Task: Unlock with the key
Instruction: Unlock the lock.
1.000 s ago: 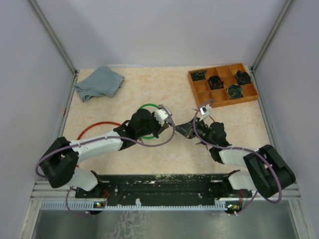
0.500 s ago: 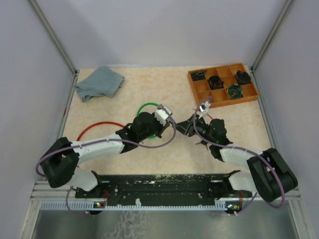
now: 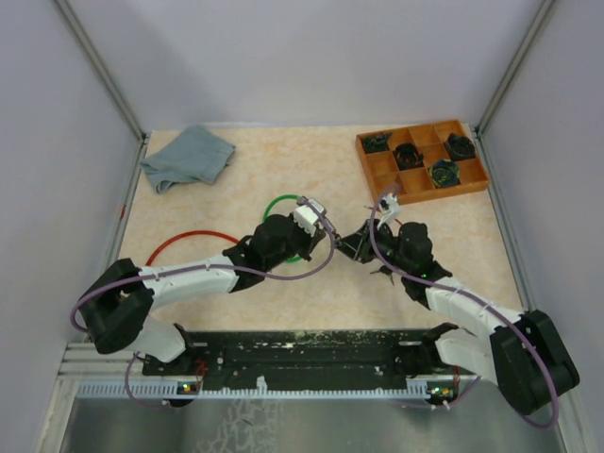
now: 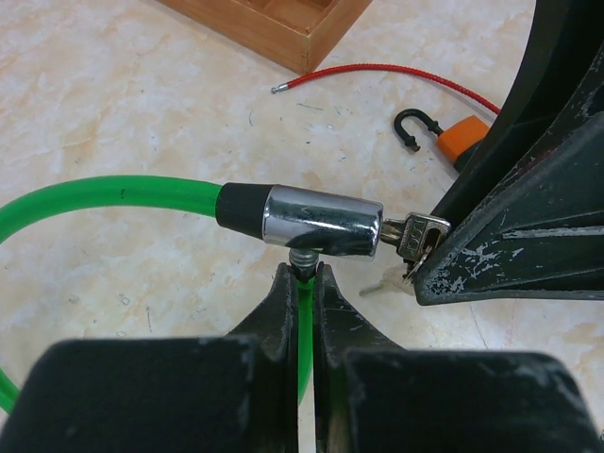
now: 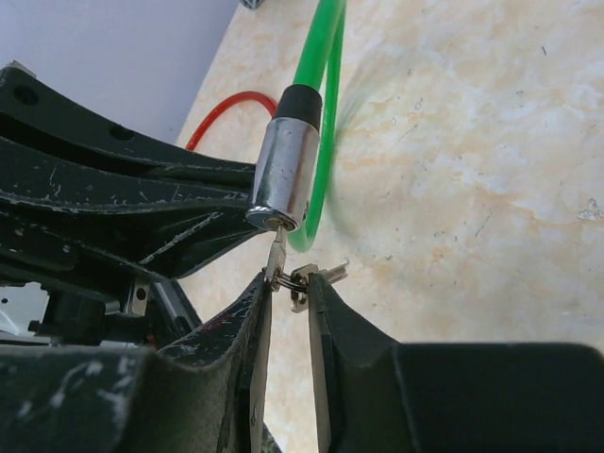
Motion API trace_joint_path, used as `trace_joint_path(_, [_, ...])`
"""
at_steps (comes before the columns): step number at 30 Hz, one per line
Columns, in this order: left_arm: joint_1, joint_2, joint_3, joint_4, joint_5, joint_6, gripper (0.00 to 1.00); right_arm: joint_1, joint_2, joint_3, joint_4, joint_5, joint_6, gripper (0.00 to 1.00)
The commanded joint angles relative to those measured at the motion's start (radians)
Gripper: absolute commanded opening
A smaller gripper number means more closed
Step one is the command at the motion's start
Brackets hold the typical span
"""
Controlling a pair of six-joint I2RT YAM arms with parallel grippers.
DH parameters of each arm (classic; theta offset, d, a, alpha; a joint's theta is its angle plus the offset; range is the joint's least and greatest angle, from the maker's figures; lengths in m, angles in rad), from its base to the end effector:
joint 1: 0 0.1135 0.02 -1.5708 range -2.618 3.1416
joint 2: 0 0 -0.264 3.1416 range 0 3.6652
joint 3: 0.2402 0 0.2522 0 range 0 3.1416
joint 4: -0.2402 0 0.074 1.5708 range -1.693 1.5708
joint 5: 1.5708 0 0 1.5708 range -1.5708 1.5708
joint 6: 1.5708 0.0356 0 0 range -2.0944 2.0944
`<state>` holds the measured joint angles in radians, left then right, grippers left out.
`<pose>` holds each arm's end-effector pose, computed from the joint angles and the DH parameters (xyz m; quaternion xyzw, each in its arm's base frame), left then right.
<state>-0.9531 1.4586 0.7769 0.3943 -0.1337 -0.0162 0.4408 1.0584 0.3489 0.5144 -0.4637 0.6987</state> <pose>0.1911 -0.2608 0.2371 0.3252 0.7312 -0.2309 0.5534 0.1916 0.1080 0.2090 -0.0480 0.7645 0.4828 0.4245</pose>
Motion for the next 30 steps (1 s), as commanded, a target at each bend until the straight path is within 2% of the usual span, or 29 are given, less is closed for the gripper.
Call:
trace_joint_path(1, [-0.005,-0.007,0.003,0.081,0.006,-0.008,0.00,-0.007,-0.026,0.030,-0.002,0.024,-0.031,0.20])
trace_joint_path(12, [-0.004,0.003,0.004,0.081,0.008,0.007,0.00,-0.007,-0.105,0.026,-0.005,0.053,-0.031,0.23])
trace_joint_path(20, [-0.004,-0.002,0.000,0.085,0.051,0.020,0.00,-0.007,-0.070,0.024,0.017,0.072,-0.027,0.00])
trace_joint_path(30, [-0.038,-0.035,-0.055,0.149,0.230,0.104,0.00,-0.007,-0.008,0.043,0.111,0.068,-0.048,0.00])
